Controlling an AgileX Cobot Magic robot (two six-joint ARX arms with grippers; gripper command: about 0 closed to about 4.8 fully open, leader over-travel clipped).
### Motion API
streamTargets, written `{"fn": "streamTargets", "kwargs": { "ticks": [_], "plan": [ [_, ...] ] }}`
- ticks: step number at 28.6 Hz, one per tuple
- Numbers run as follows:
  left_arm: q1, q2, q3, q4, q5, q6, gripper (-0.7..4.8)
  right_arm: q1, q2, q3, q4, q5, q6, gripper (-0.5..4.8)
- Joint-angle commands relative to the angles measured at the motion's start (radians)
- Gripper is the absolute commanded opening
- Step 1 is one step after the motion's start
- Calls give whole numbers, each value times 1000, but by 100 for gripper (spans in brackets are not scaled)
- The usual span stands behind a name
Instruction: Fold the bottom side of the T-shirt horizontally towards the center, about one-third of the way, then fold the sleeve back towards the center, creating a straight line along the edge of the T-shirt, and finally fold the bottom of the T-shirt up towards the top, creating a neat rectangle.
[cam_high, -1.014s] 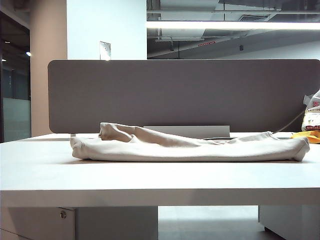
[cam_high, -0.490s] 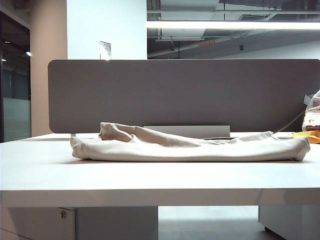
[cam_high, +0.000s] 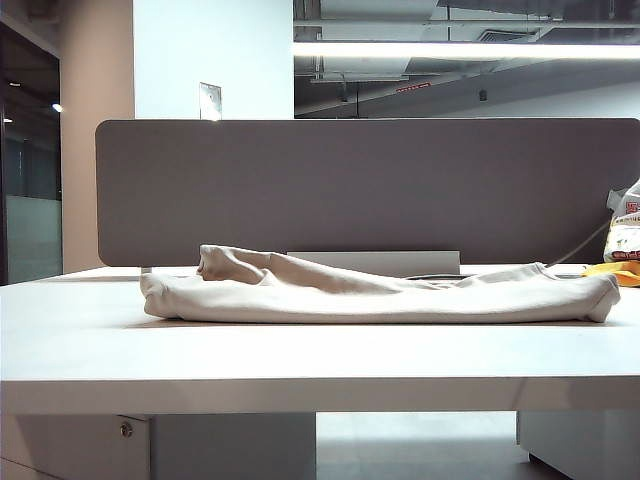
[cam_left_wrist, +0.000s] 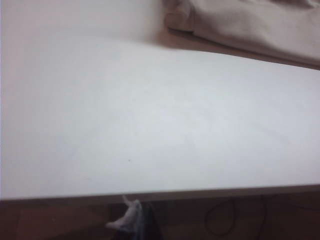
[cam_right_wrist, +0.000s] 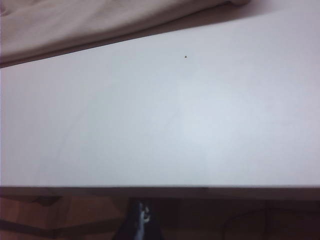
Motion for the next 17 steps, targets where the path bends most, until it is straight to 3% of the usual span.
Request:
{"fn": "streamTargets", "kwargs": {
  "ticks": [1,4,8,11,17],
  "plan": [
    [2,1,2,11,-3,9,-5,2,-1,-4,13,1,4,-5],
    [3,-11,1,17,-82,73,-5,2,-1,-4,13,1,4,-5],
    [61,-101,-20,40,-157,91,-5,2,0,-4,13,2,4,-5],
    [135,-195,-68,77,-146,91,-5,2,-1,-4,13,1,4,-6],
    [267,-327,-68,-1,-77,161,-5,2,-1,-4,13,1,4,-5]
  ]
}}
